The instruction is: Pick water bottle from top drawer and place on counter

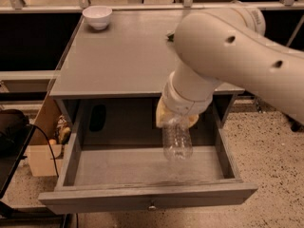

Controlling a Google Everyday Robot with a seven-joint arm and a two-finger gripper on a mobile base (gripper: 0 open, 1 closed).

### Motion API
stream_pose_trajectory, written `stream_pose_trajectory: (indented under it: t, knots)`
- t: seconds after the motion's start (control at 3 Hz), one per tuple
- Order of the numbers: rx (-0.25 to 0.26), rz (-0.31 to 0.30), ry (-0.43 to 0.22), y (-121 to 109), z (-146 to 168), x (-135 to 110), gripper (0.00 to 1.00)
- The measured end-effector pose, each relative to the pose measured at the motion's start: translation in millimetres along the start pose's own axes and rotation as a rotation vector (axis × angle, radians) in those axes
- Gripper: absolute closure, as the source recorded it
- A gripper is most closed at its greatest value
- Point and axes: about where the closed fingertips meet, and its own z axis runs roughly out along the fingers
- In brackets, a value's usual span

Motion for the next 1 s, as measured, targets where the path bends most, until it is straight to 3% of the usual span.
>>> stream_pose_trajectory:
  t: [0.33,0.67,1.0]
  knots:
    - [0.007,-0.028,0.036,-13,-5,42,1.0]
    - [-0.004,-0.015,0.028,-9,-13,55,1.0]
    - [-0.015,0.023,0.03,-5,-22,89,1.0]
